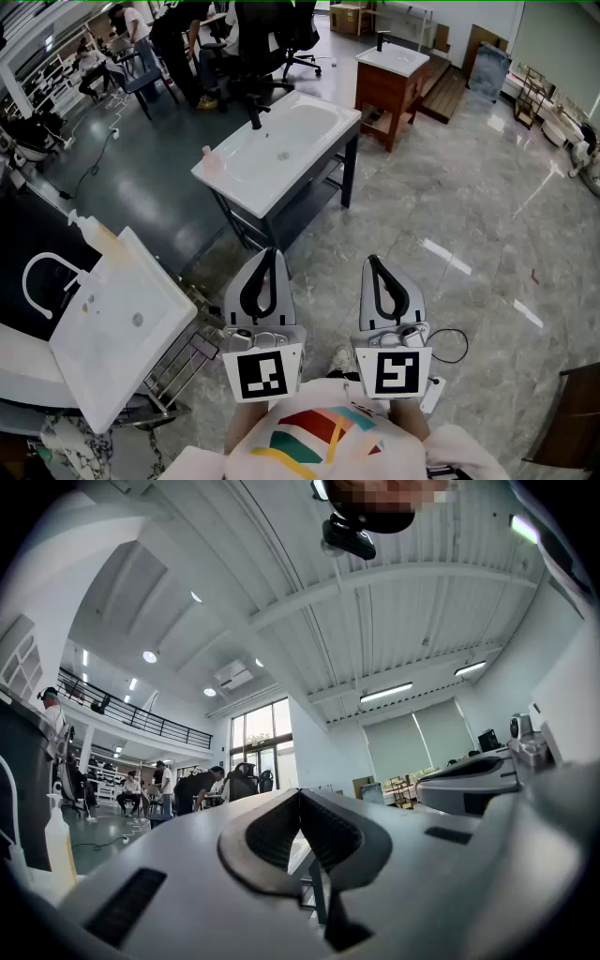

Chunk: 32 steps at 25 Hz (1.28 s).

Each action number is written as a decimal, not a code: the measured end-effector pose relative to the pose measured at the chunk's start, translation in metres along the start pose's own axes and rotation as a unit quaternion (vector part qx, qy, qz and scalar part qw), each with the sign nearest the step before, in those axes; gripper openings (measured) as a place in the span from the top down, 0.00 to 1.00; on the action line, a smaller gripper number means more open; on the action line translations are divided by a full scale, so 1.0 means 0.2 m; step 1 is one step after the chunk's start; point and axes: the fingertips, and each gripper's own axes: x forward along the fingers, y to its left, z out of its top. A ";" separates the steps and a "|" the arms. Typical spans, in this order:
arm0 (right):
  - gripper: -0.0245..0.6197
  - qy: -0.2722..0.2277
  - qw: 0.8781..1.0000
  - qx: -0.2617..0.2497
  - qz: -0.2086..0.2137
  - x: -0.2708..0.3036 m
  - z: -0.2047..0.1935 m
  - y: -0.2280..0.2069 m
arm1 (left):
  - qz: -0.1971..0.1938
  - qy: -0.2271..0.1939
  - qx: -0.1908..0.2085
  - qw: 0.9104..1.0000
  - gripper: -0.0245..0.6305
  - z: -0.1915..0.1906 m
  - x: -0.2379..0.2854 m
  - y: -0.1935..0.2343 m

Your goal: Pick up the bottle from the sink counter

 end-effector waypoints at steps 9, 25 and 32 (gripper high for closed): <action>0.94 0.011 1.000 -0.014 -0.003 0.02 -0.03 -0.02 | 0.001 0.003 -0.002 1.000 0.93 -0.03 0.03 0.01; 0.94 0.015 0.999 0.031 0.008 0.07 -0.11 -0.08 | -0.013 0.028 -0.009 0.999 0.93 -0.13 0.15 -0.06; 0.94 0.041 0.998 0.050 0.005 0.15 -0.23 -0.18 | -0.021 0.042 -0.004 0.999 0.93 -0.21 0.29 -0.09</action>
